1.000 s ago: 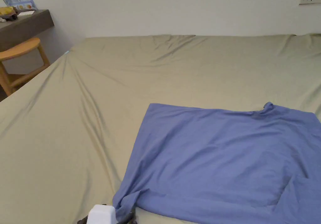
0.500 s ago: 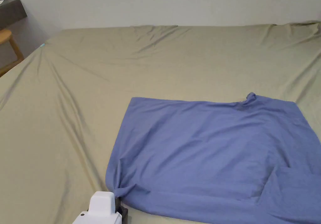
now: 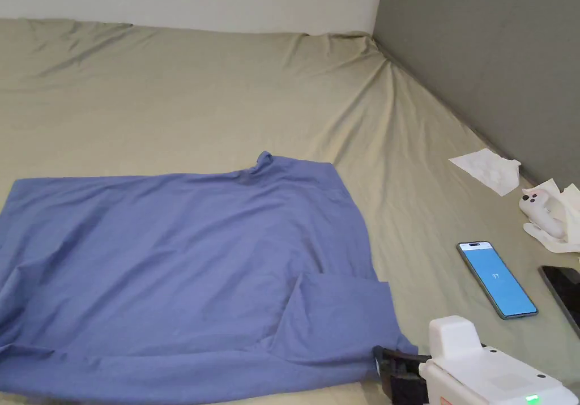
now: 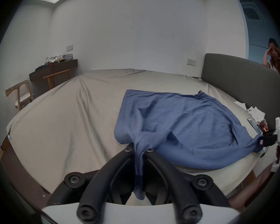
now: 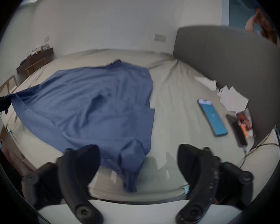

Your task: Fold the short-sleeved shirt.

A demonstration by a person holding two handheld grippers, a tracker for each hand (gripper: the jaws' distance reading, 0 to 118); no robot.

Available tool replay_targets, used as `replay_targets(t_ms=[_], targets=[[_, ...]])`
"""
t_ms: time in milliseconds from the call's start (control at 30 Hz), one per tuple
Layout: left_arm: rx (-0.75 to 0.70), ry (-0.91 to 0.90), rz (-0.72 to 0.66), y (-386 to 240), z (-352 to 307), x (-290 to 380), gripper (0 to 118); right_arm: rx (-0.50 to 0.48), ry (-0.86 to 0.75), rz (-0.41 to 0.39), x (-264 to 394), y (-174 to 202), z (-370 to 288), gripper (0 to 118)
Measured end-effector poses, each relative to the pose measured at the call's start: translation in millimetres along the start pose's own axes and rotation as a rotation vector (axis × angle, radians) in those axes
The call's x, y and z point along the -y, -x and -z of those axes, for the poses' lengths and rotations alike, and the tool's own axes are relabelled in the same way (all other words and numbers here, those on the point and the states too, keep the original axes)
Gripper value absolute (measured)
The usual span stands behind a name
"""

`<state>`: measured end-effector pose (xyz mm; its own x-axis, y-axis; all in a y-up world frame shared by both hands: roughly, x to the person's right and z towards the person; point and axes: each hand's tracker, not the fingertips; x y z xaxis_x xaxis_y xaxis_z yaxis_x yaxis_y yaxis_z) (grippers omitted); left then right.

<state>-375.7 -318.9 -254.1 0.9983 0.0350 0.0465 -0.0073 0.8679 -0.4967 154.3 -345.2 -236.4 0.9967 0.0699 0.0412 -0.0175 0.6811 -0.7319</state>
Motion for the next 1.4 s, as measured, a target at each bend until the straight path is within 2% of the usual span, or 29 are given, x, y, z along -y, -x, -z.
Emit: replay_targets(t_ms=[33,67,167,233,367,500,600,667,733,800,867,967,1067,1100,1133,1167,1200,1233,1267,1400], targets=[[0.001,0.002,0.003,0,2,0,6,-0.024,0.04,-0.001,4,-2,5,84],[0.004,0.006,0.003,0,4,0,6,-0.064,0.058,0.0,6,-2,9,67],[0.009,0.021,-0.003,0,6,2,6,-0.187,0.058,0.043,4,0,7,7],[0.017,0.029,-0.024,2,5,1,6,-0.174,0.005,0.065,0,-1,-4,7],[0.036,0.012,-0.089,8,1,-17,6,-0.139,-0.098,0.019,-24,-1,-30,7],[0.091,0.004,-0.232,22,20,-57,6,-0.143,-0.198,0.005,-75,-5,-39,7],[0.084,-0.013,-0.21,25,51,-93,6,-0.14,-0.217,-0.043,-123,-7,-20,7],[0.081,0.004,-0.207,28,82,-112,6,-0.122,-0.183,-0.083,-150,-8,3,7],[0.083,0.097,-0.21,27,121,-124,6,-0.134,-0.131,-0.058,-172,-12,39,7],[0.079,0.159,-0.21,26,155,-127,6,-0.106,-0.067,-0.036,-185,-12,71,7],[0.061,0.208,-0.194,22,184,-125,6,-0.118,-0.012,-0.057,-191,-14,103,7],[0.052,0.33,-0.179,19,219,-117,6,-0.067,0.04,-0.106,-194,-6,140,7],[0.035,0.333,-0.148,16,238,-107,6,-0.057,0.074,-0.115,-193,-1,166,7],[0.034,0.335,-0.154,17,242,-106,8,-0.056,0.085,-0.111,-192,-6,180,7],[0.029,0.34,-0.164,17,244,-107,17,-0.051,0.092,-0.104,-191,-6,185,12],[0.02,0.339,-0.166,17,244,-108,41,-0.033,0.091,-0.102,-191,-6,186,39],[0.003,0.315,-0.169,19,239,-110,72,0.024,0.069,-0.097,-191,-5,185,69],[-0.001,0.287,-0.164,20,231,-112,96,0.067,0.022,-0.085,-189,-5,178,95],[0.006,0.263,-0.152,21,222,-116,111,0.075,-0.022,-0.07,-188,-8,170,113],[-0.025,0.053,-0.056,19,149,-127,105,0.05,-0.243,0.026,-174,-6,94,106]])
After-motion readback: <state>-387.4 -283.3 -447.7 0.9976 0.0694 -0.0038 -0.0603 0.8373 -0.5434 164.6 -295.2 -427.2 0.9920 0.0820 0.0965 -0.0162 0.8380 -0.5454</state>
